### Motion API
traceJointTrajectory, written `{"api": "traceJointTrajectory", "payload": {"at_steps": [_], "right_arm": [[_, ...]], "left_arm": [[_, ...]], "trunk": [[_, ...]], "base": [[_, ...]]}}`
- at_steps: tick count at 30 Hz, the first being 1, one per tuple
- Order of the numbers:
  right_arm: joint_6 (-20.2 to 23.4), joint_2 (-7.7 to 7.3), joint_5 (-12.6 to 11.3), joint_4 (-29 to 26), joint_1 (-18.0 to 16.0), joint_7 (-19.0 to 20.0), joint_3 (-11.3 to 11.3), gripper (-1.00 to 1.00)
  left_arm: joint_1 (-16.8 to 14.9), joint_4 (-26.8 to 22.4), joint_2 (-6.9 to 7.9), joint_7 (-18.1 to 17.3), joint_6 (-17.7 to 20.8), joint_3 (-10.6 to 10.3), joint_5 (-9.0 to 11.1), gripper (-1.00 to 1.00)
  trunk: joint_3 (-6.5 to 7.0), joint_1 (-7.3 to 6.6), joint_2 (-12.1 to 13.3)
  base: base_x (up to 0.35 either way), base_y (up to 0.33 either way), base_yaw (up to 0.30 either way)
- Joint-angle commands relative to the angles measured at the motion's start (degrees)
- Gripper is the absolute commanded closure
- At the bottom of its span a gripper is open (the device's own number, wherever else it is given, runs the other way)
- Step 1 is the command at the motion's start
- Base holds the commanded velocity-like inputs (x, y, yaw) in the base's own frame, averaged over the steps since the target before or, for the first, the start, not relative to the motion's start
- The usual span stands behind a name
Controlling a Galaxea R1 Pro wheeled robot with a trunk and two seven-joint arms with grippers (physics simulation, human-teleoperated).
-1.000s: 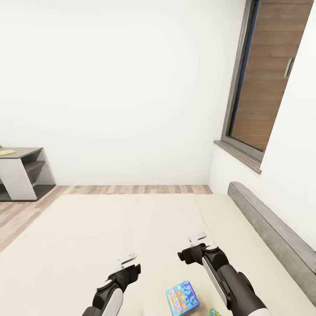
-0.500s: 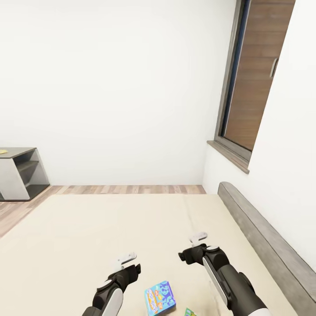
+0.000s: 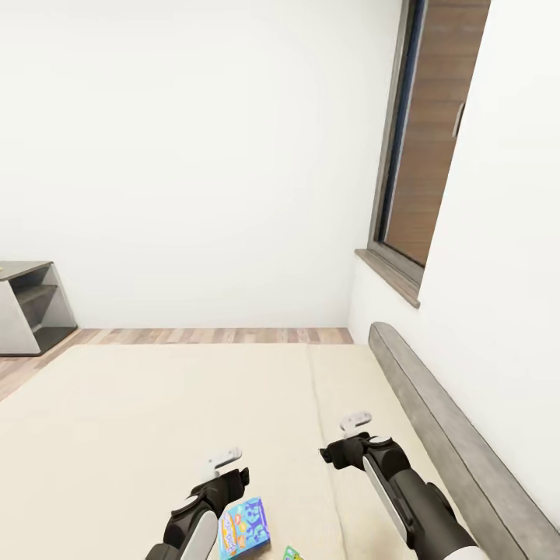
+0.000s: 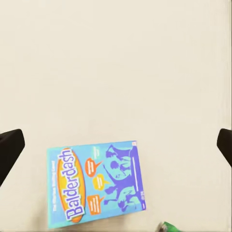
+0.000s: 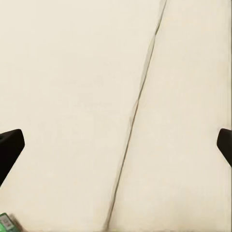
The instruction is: Put all the toys in the child's room - the three board games (two on the bed and one on the table), the two jigsaw puzzles on the table, and the tennis ball on the table - inside the toy box on the table in the child's room.
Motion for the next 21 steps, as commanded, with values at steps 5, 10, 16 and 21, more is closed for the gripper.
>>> {"api": "traceJointTrajectory", "payload": {"at_steps": [5,10,16,21], "right_arm": [[0.22,-0.34,0.04,-0.05,-0.04,0.17,0.11,-1.0],[-0.13,-0.82,-0.29,0.29,-0.37,0.52,-0.23,-1.0],[-0.36,-0.94,-0.47,0.58,-1.05,2.44,-1.75,-1.0],[-0.36,-0.94,-0.47,0.58,-1.05,3.1,-1.75,-1.0]], "left_arm": [[-0.04,-0.08,0.0,0.52,0.11,-0.05,0.53,-1.0],[-0.08,0.25,0.35,0.16,0.11,-0.29,0.9,-1.0],[0.33,-0.28,0.4,-1.77,-0.05,-0.34,1.42,-1.0],[0.33,-0.28,0.4,-2.31,-0.05,-0.34,1.42,-1.0]], "trunk": [[-0.07,0.0,-0.04],[-0.07,0.0,-0.04],[-0.07,0.0,-0.04],[-0.07,0.0,-0.04]], "base": [[0.0,-0.27,0.0],[0.0,-0.12,0.0],[0.0,0.0,0.0],[0.0,0.0,0.0]]}}
